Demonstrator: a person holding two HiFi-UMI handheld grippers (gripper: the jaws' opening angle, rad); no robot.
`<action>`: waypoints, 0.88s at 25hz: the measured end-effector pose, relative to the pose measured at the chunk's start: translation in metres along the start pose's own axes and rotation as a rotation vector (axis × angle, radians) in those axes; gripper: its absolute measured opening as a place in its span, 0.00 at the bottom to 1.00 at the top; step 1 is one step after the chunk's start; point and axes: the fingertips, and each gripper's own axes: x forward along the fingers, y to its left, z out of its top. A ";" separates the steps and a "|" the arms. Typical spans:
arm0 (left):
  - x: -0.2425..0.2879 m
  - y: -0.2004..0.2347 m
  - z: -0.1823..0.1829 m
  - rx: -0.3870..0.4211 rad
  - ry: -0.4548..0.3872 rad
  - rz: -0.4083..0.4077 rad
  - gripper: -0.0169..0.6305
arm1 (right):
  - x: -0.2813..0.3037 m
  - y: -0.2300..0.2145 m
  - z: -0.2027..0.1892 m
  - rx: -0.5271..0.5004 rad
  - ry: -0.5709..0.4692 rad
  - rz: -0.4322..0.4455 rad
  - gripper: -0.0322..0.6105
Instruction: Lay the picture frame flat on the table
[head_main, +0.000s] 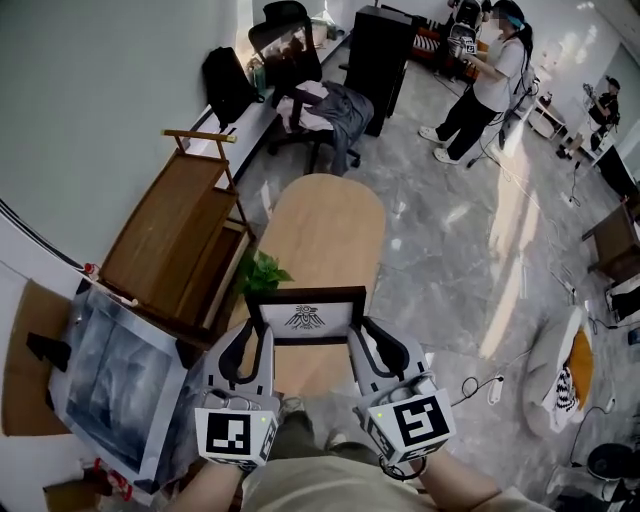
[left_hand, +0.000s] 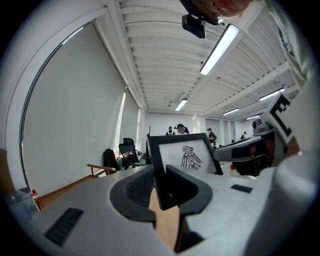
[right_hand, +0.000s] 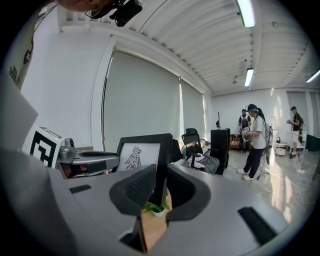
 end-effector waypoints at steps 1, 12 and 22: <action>0.007 0.006 -0.003 -0.013 0.012 -0.008 0.14 | 0.008 0.000 -0.001 0.005 0.010 -0.005 0.13; 0.072 0.039 -0.053 -0.067 0.164 -0.059 0.14 | 0.077 -0.023 -0.043 0.108 0.167 -0.025 0.13; 0.124 0.034 -0.124 -0.091 0.299 -0.048 0.14 | 0.121 -0.061 -0.121 0.207 0.304 0.013 0.13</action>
